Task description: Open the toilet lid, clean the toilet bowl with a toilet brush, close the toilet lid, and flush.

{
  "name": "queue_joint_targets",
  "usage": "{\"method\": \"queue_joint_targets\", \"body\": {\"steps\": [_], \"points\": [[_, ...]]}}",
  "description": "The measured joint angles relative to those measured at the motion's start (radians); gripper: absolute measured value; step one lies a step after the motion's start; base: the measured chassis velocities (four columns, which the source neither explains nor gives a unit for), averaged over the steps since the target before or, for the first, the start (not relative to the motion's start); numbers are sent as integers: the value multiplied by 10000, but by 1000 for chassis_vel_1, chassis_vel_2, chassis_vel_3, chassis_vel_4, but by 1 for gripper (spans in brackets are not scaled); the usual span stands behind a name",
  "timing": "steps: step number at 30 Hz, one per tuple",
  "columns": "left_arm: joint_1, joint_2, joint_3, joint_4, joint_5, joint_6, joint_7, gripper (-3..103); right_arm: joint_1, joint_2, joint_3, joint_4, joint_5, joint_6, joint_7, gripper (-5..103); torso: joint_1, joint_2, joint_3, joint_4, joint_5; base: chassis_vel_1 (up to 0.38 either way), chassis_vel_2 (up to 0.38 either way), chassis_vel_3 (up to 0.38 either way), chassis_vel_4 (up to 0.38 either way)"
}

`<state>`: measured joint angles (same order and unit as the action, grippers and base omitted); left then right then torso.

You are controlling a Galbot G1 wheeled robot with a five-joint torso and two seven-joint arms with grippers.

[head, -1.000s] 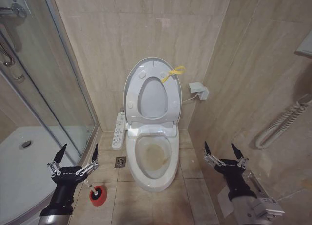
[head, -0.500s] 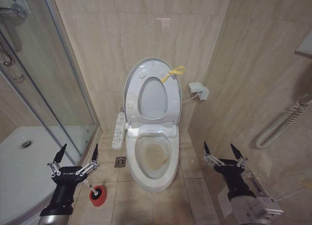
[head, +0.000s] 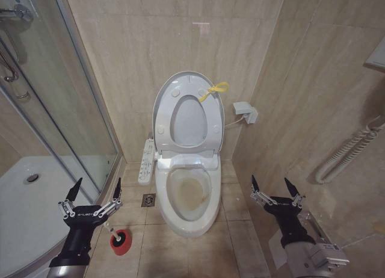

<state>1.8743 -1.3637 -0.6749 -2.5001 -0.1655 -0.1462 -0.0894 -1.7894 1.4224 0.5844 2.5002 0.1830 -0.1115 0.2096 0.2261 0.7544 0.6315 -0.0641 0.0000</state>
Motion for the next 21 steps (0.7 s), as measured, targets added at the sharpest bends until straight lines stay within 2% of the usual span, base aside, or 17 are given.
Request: {"method": "queue_joint_targets", "body": {"steps": [21], "points": [[0,0,0,0,0,0,0,100,0,-1,0,-1,5,-3,7,100,0,0,0,0,0,0,0,0,0]]}}
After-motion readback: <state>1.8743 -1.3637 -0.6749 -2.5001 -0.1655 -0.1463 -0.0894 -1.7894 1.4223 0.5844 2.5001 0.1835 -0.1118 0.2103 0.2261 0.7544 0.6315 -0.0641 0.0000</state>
